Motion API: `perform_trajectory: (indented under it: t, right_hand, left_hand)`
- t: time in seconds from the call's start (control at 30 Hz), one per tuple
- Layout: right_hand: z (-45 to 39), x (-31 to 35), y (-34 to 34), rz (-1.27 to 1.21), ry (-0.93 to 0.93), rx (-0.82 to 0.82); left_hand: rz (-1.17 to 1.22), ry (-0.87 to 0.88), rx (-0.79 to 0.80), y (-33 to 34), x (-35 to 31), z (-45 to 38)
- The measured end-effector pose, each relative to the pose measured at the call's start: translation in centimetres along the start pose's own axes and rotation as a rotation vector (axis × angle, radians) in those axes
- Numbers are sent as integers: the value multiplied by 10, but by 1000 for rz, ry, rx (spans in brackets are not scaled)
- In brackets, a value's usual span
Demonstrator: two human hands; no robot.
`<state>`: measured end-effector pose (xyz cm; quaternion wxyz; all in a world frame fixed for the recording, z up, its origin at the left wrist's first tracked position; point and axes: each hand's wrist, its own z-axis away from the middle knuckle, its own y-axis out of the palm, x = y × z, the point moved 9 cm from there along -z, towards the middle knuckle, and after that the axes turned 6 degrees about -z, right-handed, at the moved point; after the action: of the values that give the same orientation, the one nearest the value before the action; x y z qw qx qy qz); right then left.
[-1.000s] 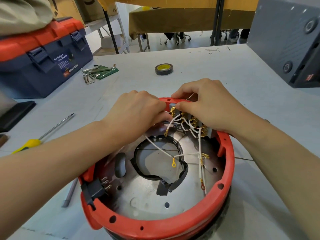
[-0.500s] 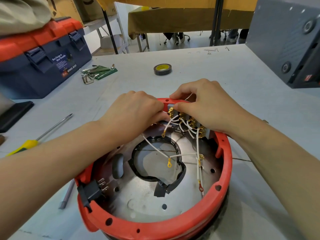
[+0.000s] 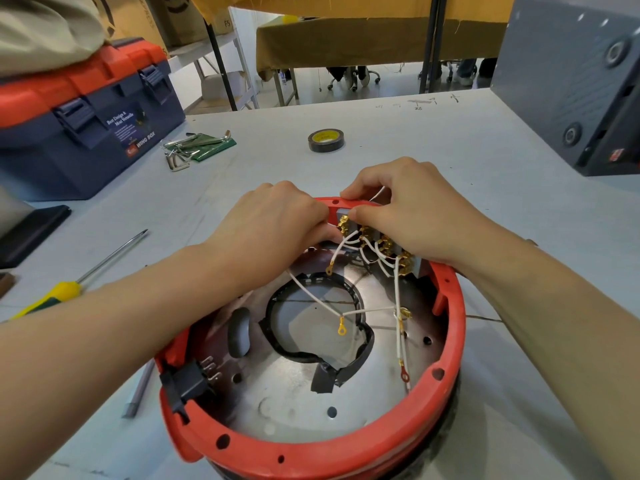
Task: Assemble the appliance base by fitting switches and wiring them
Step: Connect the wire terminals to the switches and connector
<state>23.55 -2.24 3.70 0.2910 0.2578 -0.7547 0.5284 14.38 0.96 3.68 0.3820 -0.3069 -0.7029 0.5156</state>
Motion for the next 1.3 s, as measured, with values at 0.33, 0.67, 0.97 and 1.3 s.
perform_trajectory:
  t: [0.33, 0.67, 0.97, 1.3]
  right_hand:
    - [0, -2, 0, 2, 11, 2]
    - [3, -5, 2, -19, 30, 6]
    - [4, 2, -1, 84, -10, -6]
    - [14, 43, -2, 183, -139, 59]
  left_hand:
    - [29, -46, 7, 0, 5, 2]
    - [300, -44, 67, -4, 17, 11]
    - [1249, -370, 193, 13, 45, 52]
    - [1339, -314, 197, 10, 48, 66]
